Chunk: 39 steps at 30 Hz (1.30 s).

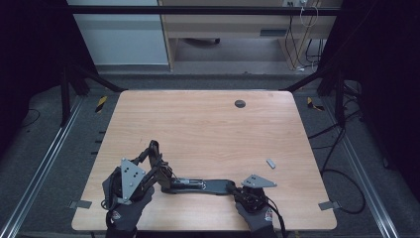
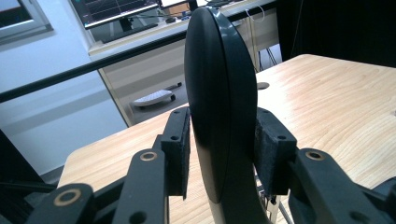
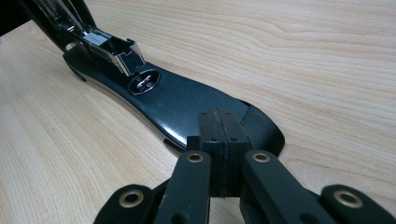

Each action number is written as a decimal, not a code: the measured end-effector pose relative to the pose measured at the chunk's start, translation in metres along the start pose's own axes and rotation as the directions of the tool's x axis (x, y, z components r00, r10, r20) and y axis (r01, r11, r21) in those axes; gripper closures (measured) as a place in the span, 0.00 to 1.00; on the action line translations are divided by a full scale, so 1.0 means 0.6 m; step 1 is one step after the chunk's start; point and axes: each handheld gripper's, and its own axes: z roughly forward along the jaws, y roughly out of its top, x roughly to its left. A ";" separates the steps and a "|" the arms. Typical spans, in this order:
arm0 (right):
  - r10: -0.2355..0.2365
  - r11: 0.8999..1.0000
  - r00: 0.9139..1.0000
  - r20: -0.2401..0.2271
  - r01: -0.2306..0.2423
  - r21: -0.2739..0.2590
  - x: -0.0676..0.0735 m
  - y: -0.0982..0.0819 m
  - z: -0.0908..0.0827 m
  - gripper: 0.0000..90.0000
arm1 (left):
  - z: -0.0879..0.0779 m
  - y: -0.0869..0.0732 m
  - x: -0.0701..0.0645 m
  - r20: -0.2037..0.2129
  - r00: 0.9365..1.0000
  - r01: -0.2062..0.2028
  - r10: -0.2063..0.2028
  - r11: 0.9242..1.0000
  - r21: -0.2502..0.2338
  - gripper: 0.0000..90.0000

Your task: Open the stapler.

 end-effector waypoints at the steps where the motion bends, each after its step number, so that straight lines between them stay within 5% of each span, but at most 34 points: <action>1: 0.001 1.000 1.000 -0.001 -0.001 0.000 0.000 0.000 0.000 1.00 | 0.000 0.000 0.001 -0.001 1.000 0.001 -0.001 1.000 0.000 0.67; 24: 0.001 1.000 1.000 -0.002 -0.001 -0.001 0.000 0.000 0.000 1.00 | -0.015 -0.022 0.034 -0.008 0.993 0.115 -0.115 0.993 -0.020 0.66; 32: 0.000 1.000 1.000 -0.001 0.000 0.001 0.000 0.000 0.000 1.00 | -0.023 -0.043 0.070 -0.014 0.972 0.232 -0.233 0.973 -0.008 0.66; 39: -0.001 1.000 1.000 -0.001 0.001 0.001 0.000 0.000 0.000 1.00 | -0.024 -0.047 0.071 -0.023 0.971 0.236 -0.236 0.972 -0.012 0.66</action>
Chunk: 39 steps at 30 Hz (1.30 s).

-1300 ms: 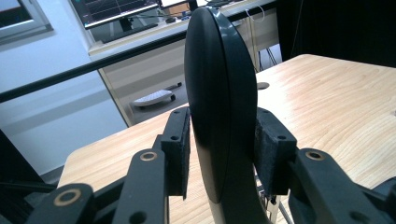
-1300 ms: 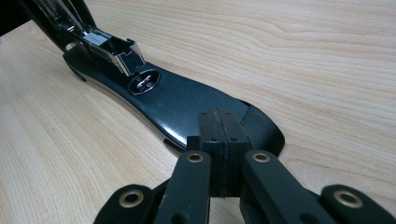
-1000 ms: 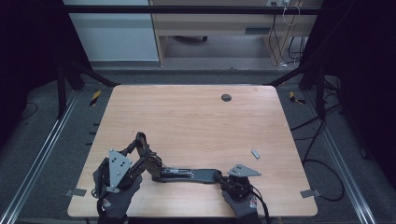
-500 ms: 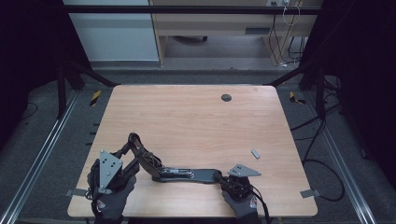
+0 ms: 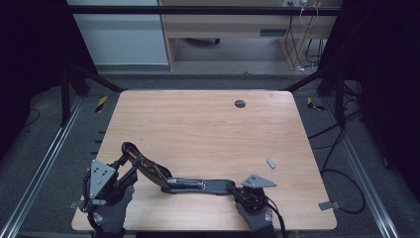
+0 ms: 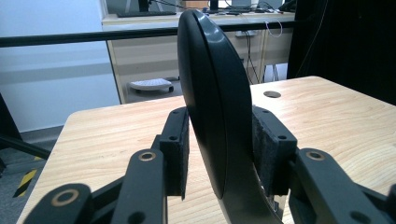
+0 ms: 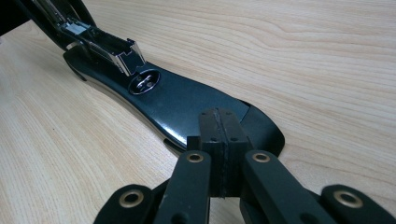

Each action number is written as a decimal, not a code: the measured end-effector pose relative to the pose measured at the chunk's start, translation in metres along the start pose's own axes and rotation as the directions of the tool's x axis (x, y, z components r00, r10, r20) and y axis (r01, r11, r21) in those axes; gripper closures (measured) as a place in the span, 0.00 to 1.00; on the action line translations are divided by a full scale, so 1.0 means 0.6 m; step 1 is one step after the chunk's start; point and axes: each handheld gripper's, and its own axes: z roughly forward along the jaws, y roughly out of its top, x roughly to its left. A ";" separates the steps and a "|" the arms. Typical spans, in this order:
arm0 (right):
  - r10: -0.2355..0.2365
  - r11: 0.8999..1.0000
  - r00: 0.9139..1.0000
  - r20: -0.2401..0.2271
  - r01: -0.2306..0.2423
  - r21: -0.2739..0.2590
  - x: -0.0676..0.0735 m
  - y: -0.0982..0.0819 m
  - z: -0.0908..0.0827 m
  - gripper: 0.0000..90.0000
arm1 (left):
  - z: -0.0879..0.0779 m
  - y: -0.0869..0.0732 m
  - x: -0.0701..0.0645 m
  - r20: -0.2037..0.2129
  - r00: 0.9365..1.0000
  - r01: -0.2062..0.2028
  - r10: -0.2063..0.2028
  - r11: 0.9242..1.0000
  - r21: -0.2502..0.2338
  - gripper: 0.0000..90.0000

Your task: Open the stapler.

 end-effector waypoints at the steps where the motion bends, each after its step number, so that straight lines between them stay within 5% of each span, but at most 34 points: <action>1: 0.000 1.000 1.000 0.000 0.000 0.000 0.000 0.000 0.000 1.00 | 0.000 -0.001 0.001 -0.001 1.000 0.006 -0.006 1.000 0.001 0.66; 9: 0.001 1.000 1.000 0.000 -0.001 0.000 0.000 0.000 0.000 1.00 | -0.006 -0.014 0.026 -0.011 0.999 0.051 -0.051 0.999 0.012 0.65; 22: 0.000 1.000 1.000 -0.002 0.000 0.000 0.000 0.000 0.000 1.00 | -0.010 -0.029 0.047 -0.037 0.997 0.066 -0.065 0.997 0.030 0.61; 35: 0.009 1.000 1.000 -0.010 -0.009 -0.003 -0.002 0.000 0.000 1.00 | -0.010 -0.029 0.048 -0.036 0.999 0.023 -0.022 0.999 0.032 0.58; 39: 0.012 1.000 1.000 -0.013 -0.012 -0.002 -0.003 0.001 0.000 1.00 | -0.010 -0.028 0.047 -0.015 1.000 0.016 -0.016 0.999 0.040 0.48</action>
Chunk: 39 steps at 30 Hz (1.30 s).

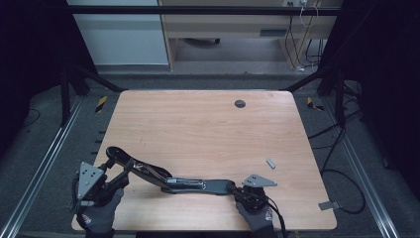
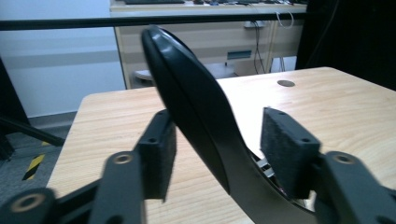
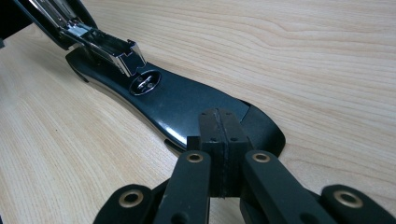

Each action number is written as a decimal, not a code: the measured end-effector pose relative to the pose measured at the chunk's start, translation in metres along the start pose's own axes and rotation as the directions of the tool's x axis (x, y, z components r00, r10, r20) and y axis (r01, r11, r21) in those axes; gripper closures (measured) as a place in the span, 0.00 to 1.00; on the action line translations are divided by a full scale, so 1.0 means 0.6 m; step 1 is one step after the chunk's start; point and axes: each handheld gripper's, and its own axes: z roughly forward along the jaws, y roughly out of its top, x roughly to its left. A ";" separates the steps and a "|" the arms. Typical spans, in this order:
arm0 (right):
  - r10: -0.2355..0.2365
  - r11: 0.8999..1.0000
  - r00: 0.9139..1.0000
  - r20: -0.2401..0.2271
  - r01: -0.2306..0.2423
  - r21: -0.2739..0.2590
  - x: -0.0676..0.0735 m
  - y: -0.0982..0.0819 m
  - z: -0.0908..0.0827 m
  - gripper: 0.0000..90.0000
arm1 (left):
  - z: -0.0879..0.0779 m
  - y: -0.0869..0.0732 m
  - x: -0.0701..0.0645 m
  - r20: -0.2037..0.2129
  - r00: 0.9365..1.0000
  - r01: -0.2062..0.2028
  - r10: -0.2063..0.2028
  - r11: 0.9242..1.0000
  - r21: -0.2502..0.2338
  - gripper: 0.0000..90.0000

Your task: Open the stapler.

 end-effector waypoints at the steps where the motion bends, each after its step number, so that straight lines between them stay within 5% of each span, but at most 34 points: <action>1: -0.001 1.000 1.000 0.000 0.001 0.001 0.000 0.000 0.000 1.00 | 0.000 0.000 -0.001 0.000 1.000 -0.008 0.008 1.000 0.003 0.46; 16: -0.020 0.999 1.000 0.005 0.020 -0.031 -0.004 0.007 -0.014 0.95 | -0.001 -0.004 -0.005 0.021 1.000 -0.019 0.017 0.998 0.057 0.37; 39: -0.041 0.999 0.999 0.012 0.041 -0.016 -0.001 0.006 -0.014 0.88 | 0.000 -0.014 -0.003 0.034 0.999 -0.020 0.017 0.995 0.102 0.43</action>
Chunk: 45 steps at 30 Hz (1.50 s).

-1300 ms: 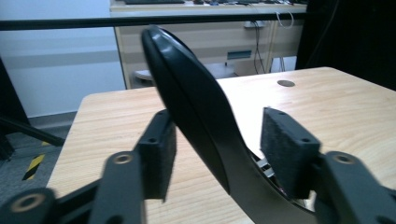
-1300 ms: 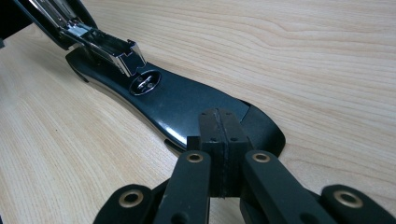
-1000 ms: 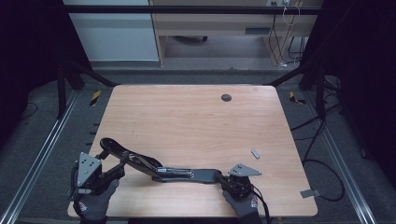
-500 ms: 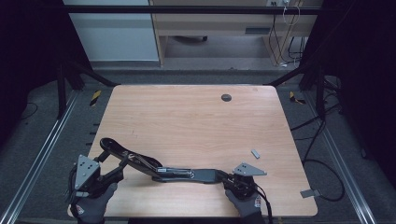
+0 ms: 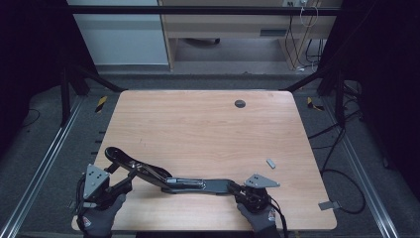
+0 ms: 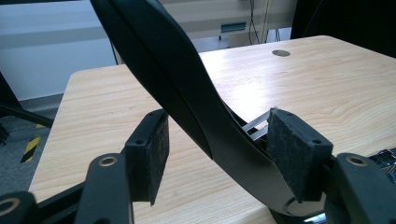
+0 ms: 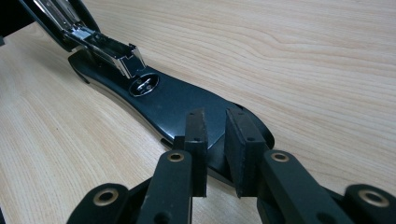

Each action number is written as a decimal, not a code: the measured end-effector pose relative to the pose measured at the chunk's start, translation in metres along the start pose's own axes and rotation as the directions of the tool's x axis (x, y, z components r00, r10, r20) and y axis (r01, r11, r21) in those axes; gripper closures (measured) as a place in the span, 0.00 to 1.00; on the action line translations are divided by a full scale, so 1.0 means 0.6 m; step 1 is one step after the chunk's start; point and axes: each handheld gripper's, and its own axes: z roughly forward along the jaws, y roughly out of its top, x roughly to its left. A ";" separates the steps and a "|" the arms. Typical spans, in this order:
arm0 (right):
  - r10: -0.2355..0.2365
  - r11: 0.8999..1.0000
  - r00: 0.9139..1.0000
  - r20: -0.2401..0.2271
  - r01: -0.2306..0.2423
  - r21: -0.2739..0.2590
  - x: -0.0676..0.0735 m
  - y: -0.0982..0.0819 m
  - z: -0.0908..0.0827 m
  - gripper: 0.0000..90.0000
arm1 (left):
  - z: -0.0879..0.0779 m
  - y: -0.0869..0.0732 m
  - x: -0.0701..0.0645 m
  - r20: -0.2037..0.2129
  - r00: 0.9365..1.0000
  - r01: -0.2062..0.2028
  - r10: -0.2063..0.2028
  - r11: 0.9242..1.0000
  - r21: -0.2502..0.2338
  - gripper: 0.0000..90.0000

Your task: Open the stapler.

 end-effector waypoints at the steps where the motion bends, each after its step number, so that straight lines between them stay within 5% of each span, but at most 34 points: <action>1: 0.001 1.000 1.000 0.000 -0.001 -0.001 0.000 0.000 0.000 0.88 | 0.000 0.000 0.000 -0.001 1.000 0.000 0.000 1.000 -0.004 0.43; 9: 0.004 1.000 1.000 -0.002 -0.004 -0.018 -0.001 0.002 -0.004 0.87 | -0.005 0.002 0.003 0.011 1.000 -0.003 0.003 1.000 0.008 0.43; 12: 0.002 1.000 1.000 -0.001 -0.002 -0.016 -0.001 0.002 -0.005 0.87 | -0.006 0.000 0.001 0.027 0.999 -0.032 0.032 0.999 0.028 0.41; 17: -0.003 1.000 1.000 0.003 0.003 -0.019 -0.002 0.003 -0.007 0.86 | -0.008 -0.009 -0.002 0.051 0.995 -0.091 0.087 0.993 0.080 0.34; 30: -0.011 0.999 0.999 0.033 0.013 -0.049 -0.010 0.008 -0.018 0.80 | -0.005 -0.040 0.009 0.060 0.991 -0.127 0.117 0.974 0.186 0.26; 45: 0.030 0.999 0.987 0.157 -0.024 -0.037 -0.071 0.034 -0.067 0.64 | 0.029 -0.089 0.022 -0.033 0.997 -0.057 0.066 0.973 0.225 0.28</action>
